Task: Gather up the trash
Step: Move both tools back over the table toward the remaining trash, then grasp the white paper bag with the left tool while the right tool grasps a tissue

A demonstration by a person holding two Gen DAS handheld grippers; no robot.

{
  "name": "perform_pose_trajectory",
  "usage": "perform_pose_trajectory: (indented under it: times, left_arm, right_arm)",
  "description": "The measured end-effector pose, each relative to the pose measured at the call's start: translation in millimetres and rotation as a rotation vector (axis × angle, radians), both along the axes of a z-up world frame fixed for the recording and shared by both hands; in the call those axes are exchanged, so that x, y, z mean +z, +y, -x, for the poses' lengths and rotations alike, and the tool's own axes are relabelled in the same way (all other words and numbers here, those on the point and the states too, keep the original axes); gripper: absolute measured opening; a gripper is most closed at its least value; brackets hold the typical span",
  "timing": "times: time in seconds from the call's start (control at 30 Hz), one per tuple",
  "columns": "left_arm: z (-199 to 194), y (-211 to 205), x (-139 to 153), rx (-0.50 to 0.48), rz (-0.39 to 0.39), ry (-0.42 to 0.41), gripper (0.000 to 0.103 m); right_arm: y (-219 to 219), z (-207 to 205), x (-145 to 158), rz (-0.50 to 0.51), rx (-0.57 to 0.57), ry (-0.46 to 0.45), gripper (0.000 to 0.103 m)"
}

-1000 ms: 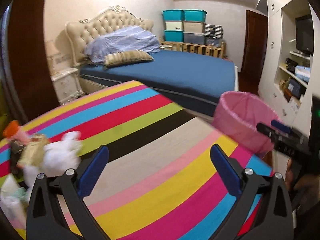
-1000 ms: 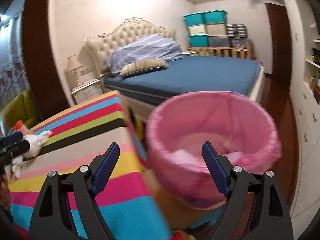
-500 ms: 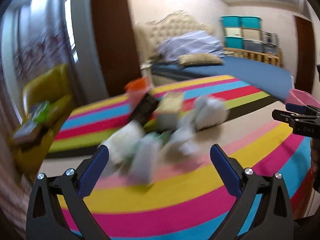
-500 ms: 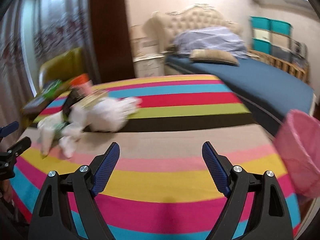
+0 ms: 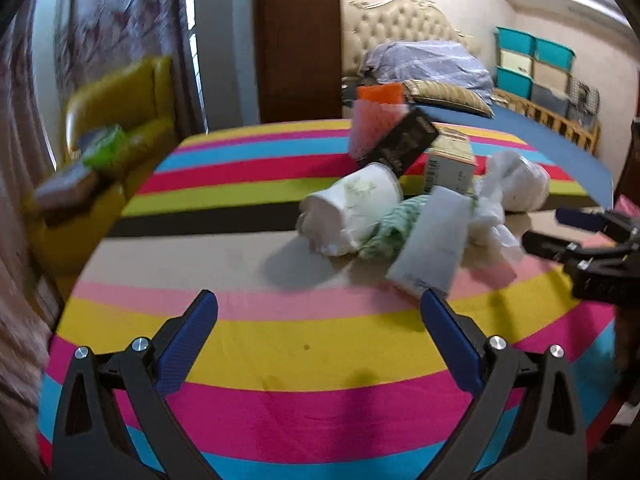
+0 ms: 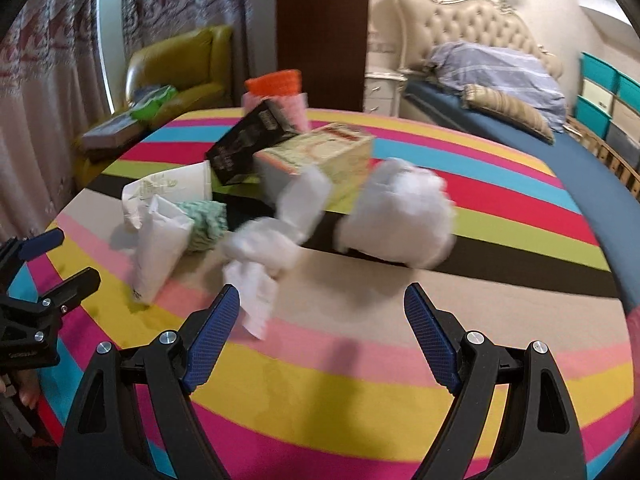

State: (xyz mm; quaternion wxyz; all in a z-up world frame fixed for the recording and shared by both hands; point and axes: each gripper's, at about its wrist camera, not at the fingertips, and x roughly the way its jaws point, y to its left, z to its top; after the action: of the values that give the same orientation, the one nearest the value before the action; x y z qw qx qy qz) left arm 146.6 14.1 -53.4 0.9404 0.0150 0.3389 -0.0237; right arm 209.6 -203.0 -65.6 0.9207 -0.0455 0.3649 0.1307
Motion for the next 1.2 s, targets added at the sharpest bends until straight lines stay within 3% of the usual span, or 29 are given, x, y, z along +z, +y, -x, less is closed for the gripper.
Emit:
perform_pose_trajectory:
  times: [0.1, 0.2, 0.3, 0.37, 0.47, 0.6, 0.83, 0.9, 1.0, 1.1, 1.2]
  left_arm:
    - [-2.0, 7.9, -2.7, 0.013, 0.048, 0.024, 0.098]
    - [0.6, 6.3, -1.9, 0.019, 0.04, 0.014, 0.097]
    - [5.3, -0.2, -0.2, 0.015, 0.014, -0.013, 0.097]
    - [5.9, -5.9, 0.8, 0.003, -0.007, -0.027, 0.097]
    - [6.3, -15.1, 0.5, -0.025, -0.045, -0.028, 0.097]
    - [4.0, -29.8, -1.2, -0.085, -0.082, -0.023, 0.093]
    - [-18.6, -60.8, -7.2, -0.233, 0.006, 0.082, 0.074]
    - [-23.5, -66.0, -7.9, -0.246, 0.016, 0.096, 0.074]
    - [-30.8, -76.4, -6.2, -0.229, -0.032, 0.069, 0.074]
    - [-40.5, -81.6, -11.9, -0.233, -0.025, 0.106, 0.074]
    - [-45.3, -82.6, -16.1, -0.235, -0.016, 0.136, 0.056]
  right_arm:
    - [21.3, -17.5, -0.7, 0.021, 0.014, 0.012, 0.08]
    - [34.2, -31.8, -3.9, 0.045, 0.01, 0.028, 0.076]
    - [41.4, -39.0, -8.0, 0.048, 0.007, 0.043, 0.063]
    - [42.4, -37.6, -9.5, 0.045, 0.014, 0.051, 0.046]
    - [37.8, -30.0, -6.9, 0.035, 0.016, 0.03, 0.038]
    - [25.7, -17.2, -2.6, 0.035, -0.007, -0.008, 0.035]
    - [-11.3, -1.2, -3.0, -0.06, -0.064, 0.008, 0.034]
    - [-18.9, -2.4, -2.6, -0.09, -0.08, 0.014, 0.034]
    - [-22.5, -6.0, -5.4, -0.114, -0.087, 0.036, 0.034]
    - [-24.9, -7.4, -7.4, -0.134, -0.099, 0.045, 0.034]
    - [-29.9, -7.7, -8.3, -0.157, -0.112, 0.048, 0.034]
